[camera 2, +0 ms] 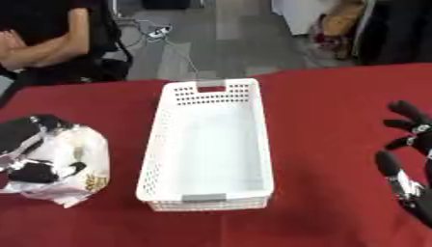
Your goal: Pick up objects on the table and place them in the box.
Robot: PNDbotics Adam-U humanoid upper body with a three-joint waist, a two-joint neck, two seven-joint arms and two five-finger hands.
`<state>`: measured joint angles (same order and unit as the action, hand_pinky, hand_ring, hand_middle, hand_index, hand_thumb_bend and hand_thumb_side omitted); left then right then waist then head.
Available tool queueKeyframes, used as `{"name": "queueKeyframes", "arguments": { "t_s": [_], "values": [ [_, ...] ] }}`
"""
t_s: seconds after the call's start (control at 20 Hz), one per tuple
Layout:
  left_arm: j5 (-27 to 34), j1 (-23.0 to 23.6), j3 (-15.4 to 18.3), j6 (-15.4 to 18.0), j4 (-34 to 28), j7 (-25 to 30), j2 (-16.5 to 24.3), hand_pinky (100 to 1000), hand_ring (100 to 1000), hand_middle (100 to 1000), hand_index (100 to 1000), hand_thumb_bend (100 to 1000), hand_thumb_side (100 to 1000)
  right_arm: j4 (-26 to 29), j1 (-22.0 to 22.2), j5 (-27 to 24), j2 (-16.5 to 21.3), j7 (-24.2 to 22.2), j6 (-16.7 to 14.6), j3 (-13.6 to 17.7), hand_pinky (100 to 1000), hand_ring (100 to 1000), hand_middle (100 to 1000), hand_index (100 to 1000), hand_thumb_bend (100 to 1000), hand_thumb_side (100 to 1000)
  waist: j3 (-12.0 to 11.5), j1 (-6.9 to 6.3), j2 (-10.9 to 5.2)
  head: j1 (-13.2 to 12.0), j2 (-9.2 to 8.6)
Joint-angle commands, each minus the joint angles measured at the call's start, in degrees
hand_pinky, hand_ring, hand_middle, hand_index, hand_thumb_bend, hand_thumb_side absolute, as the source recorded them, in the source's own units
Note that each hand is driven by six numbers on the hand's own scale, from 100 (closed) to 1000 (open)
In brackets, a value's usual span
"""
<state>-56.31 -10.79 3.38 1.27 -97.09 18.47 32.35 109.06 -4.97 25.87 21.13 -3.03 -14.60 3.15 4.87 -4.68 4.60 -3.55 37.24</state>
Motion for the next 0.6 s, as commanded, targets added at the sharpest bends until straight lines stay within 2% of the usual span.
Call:
{"name": "queueKeyframes", "arguments": {
  "t_s": [0.05,0.2,0.3,0.6],
  "values": [
    [2.3,-0.3,-0.4,0.3,0.8,-2.5,0.6,151,191,300,346,100,316,0.7,-0.7,-0.1,1.2,-0.1,0.0,0.3,551,797,886,1000,515,930,0.0,0.29,-0.32,-0.3,-0.86],
    [4.3,-0.6,-0.4,0.6,1.1,-5.0,0.6,100,100,214,223,100,324,0.7,-0.7,-0.1,1.2,-0.1,0.0,0.3,552,797,886,1000,516,929,0.0,0.31,-0.31,-0.3,-0.87],
    [5.2,-0.8,-0.5,0.8,1.2,-6.2,0.6,100,100,162,171,100,324,0.7,-0.7,-0.1,1.2,0.0,0.0,0.3,551,797,886,1000,516,929,0.0,0.32,-0.3,-0.3,-0.85],
    [6.8,-1.1,-0.9,1.1,1.6,-7.1,0.5,100,100,119,137,100,323,0.7,-0.7,-0.1,1.2,0.0,0.0,0.4,551,798,886,1000,515,929,0.0,0.32,-0.28,-0.4,-0.77]
  ]
}}
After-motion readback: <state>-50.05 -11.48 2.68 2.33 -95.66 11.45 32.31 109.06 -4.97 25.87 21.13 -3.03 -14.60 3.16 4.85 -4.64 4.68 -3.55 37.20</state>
